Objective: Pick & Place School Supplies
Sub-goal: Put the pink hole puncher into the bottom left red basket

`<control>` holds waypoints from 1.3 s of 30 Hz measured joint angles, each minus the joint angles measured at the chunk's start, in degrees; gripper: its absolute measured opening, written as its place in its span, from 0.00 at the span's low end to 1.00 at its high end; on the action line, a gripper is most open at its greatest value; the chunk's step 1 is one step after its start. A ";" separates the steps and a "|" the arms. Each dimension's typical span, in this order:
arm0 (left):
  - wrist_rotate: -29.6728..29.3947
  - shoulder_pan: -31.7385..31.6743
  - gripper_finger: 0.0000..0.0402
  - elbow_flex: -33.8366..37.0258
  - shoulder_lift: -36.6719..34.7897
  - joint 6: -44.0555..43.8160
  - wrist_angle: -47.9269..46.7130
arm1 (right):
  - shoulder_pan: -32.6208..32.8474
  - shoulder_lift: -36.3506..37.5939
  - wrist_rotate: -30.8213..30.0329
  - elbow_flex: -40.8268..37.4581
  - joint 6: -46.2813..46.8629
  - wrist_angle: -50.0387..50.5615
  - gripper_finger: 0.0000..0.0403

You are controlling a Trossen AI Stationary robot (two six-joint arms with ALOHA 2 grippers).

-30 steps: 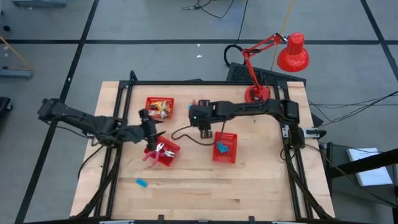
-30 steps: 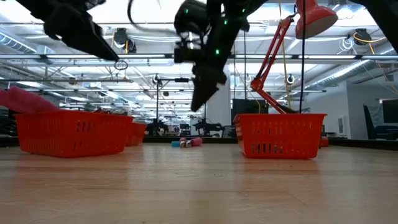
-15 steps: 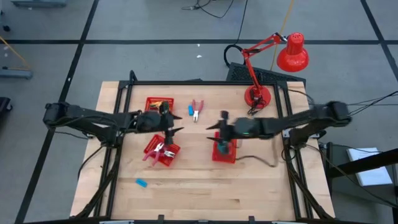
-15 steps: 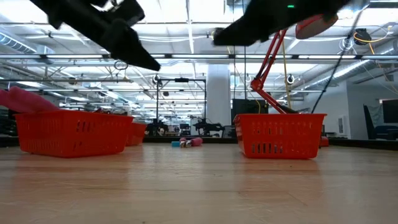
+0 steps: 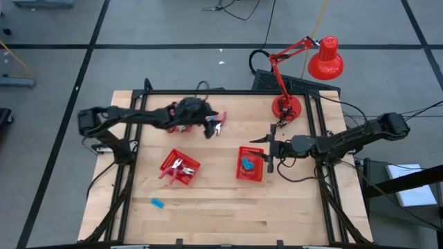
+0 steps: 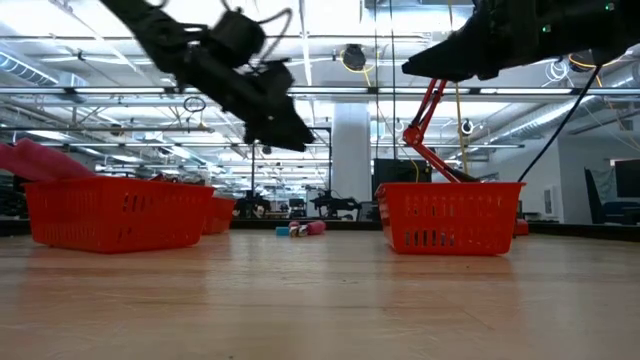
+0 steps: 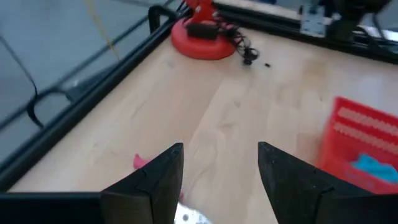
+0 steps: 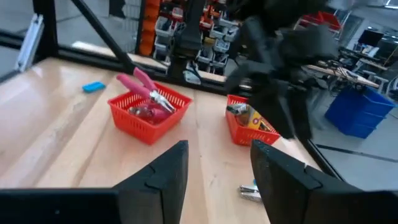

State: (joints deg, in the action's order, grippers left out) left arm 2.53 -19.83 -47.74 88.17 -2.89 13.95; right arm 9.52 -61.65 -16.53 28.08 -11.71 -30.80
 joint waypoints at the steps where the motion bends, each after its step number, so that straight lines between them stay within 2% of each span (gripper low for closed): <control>1: -0.18 -0.26 0.52 -2.38 1.92 -1.17 -1.63 | 0.00 -0.01 -0.03 0.00 -0.51 0.25 0.41; 4: -3.95 -0.53 0.52 -10.48 7.51 -4.13 -10.03 | -0.10 -0.04 -0.29 0.00 -1.06 0.31 0.41; 9: -11.18 -0.55 0.52 -23.56 15.90 -8.84 -25.05 | -0.16 -0.04 -4.76 0.00 -4.32 0.42 0.41; 13: -12.51 -0.69 0.52 -29.75 21.16 -11.46 -32.21 | -0.53 -0.07 -4.68 0.00 -4.85 0.64 0.41; 19: -8.13 -0.62 0.52 -31.35 26.56 -16.05 -31.17 | -0.55 -0.07 -4.68 0.00 -5.59 0.64 0.41; 23: -7.47 -0.60 0.52 -31.35 27.55 -17.76 -30.80 | -0.55 -0.07 -4.66 0.00 -5.99 0.62 0.41; 35: -11.14 -1.72 0.52 -31.35 27.87 -19.61 -32.14 | -0.42 -0.07 -4.24 0.02 -6.82 -1.04 0.41; 39: -8.97 -2.04 0.52 -31.38 30.03 -20.16 -31.62 | -0.42 -0.07 -4.22 0.02 -7.21 -1.52 0.41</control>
State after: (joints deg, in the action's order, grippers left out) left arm -6.45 -21.87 -79.11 118.20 -23.05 -17.67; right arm 9.10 -61.71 -20.75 28.10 -18.92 -32.32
